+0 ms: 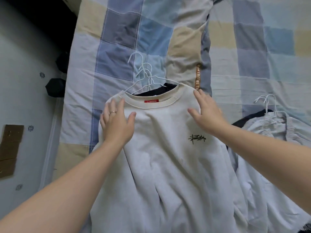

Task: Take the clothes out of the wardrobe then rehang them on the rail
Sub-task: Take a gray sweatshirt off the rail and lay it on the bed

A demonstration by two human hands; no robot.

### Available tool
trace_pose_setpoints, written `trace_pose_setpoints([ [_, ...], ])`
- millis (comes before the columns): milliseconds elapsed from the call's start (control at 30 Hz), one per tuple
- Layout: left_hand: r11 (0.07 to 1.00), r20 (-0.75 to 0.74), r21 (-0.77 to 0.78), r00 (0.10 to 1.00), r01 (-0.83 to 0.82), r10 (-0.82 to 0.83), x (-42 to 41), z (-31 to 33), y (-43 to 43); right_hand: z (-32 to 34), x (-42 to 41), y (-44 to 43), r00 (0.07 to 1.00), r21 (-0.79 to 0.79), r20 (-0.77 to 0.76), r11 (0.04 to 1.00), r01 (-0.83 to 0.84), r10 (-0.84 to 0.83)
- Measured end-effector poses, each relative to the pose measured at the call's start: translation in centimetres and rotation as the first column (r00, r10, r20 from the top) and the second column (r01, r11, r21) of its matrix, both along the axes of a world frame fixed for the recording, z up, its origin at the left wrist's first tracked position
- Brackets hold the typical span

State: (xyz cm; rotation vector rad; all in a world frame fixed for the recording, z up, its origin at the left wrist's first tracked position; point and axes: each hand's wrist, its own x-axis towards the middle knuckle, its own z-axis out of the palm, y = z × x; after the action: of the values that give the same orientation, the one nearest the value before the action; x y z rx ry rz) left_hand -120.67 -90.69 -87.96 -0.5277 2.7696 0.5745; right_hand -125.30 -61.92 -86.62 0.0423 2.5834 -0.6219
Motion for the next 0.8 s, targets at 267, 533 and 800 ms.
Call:
trace_pose_setpoints([
  [267,0.959,0.085,0.122,0.96,0.254,-0.265,8.4,10.3,3.6,9.9,10.2,-0.3,0.995,-0.044,0.063,0.995,0.086,-0.083],
  [533,0.898,0.149,0.109,0.886,0.426,-0.438,14.1,19.8,4.2,20.9,21.6,-3.3,0.966,0.004,0.061,0.968,0.252,-0.251],
  [800,0.797,0.142,0.088,0.785,0.597,-0.604,18.9,24.8,3.2,25.9,29.2,-3.8,0.918,0.112,-0.078,0.912,0.395,-0.389],
])
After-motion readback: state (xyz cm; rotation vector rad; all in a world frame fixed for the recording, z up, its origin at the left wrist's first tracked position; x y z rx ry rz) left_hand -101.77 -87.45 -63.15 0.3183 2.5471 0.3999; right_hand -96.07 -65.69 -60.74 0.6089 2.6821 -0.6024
